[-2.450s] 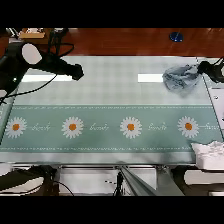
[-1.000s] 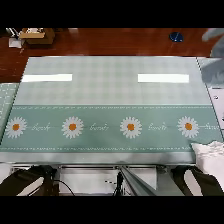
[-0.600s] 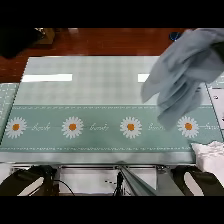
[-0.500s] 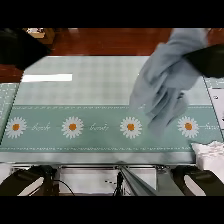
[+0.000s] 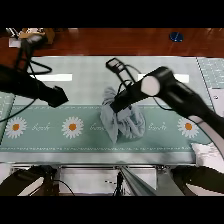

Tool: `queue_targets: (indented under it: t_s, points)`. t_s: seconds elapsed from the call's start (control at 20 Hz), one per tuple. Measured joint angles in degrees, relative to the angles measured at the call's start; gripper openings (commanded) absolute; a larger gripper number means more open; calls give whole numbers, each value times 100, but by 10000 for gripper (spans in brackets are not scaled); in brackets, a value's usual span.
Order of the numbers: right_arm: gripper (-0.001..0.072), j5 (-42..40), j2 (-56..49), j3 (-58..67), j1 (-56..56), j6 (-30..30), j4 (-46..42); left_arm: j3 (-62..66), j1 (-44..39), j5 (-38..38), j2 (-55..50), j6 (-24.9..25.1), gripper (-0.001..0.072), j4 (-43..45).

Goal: Fold the shirts.

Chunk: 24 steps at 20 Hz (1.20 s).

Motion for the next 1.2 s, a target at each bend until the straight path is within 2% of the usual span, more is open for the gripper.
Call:
queue_targets:
  t_s: [0.05, 0.1, 0.15, 0.35, 0.55, 0.7, 0.9, 1.1, 1.15, 1.2]
  points:
    - [319, -46, -173, 0, 22, 68, -101, -308, 0, 168, 0, 2, 720, -76]
    - [424, -66, -291, 0, 9, 133, -195, -570, 0, 319, 0, 7, 720, -192]
    - [483, -66, -345, 0, -33, 162, -234, -835, 0, 520, -9, 13, 720, -350]
    - [483, 212, -52, 0, -479, 258, -494, -1593, 0, 1268, -155, 20, 720, -929]
    - [482, 778, 555, 2, -1338, 208, -1233, -1934, -42, 1635, -608, 59, 720, -1235]
    - [482, 1191, 782, -7, -2302, 76, -1458, -2028, -142, 1768, -1121, 350, 720, -1759]
    - [482, 1438, 879, -87, -3517, -125, -966, -2068, -216, 2020, -1871, 1010, 720, -2981]
    - [481, 1510, 909, -229, -4288, -343, -457, -2076, -243, 2234, -2538, 1362, 720, -3849]
    - [481, 1517, 909, -273, -4406, -389, -372, -2076, -247, 2273, -2691, 1408, 703, -4019]
    - [481, 1521, 914, -313, -4483, -424, -315, -2072, -256, 2293, -2828, 1445, 482, -4186]
